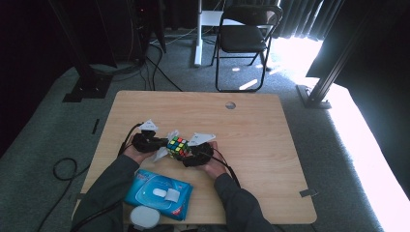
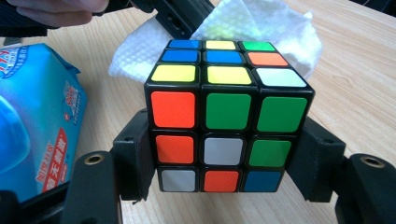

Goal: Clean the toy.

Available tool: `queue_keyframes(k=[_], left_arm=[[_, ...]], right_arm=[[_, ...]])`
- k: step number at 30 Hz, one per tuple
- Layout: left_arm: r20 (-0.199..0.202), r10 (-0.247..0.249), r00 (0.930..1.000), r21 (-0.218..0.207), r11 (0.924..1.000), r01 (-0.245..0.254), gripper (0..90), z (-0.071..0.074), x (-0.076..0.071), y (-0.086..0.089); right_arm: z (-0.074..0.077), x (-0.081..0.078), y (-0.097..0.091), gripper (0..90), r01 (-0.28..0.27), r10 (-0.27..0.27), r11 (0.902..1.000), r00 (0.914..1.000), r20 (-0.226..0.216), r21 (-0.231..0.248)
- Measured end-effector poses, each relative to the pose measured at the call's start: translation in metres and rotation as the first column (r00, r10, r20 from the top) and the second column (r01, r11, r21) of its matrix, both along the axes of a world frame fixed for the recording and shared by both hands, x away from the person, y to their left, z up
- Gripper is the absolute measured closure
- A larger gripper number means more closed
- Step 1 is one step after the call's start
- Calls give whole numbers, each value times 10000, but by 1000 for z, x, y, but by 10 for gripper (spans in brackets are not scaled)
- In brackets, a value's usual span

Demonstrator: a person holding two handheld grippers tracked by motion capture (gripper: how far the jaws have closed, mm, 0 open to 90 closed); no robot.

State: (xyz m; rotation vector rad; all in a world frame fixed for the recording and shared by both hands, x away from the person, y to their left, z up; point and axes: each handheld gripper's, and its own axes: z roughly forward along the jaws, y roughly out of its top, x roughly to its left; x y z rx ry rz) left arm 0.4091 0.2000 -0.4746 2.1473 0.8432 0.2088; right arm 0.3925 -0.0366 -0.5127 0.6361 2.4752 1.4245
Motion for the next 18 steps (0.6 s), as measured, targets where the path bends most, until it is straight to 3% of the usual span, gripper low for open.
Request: queue_keyframes(k=[13,18], left_arm=[[-101,-503,9987,533,9973,508,868,1,2,-14],[-39,-563,9984,471,9973,565,868,3,2,-16]], right_arm=[[8,0,-14,339,29,-32,9996,10000,86,286],[9,-1,-16,339,-66,63,9994,9999,100,326]])
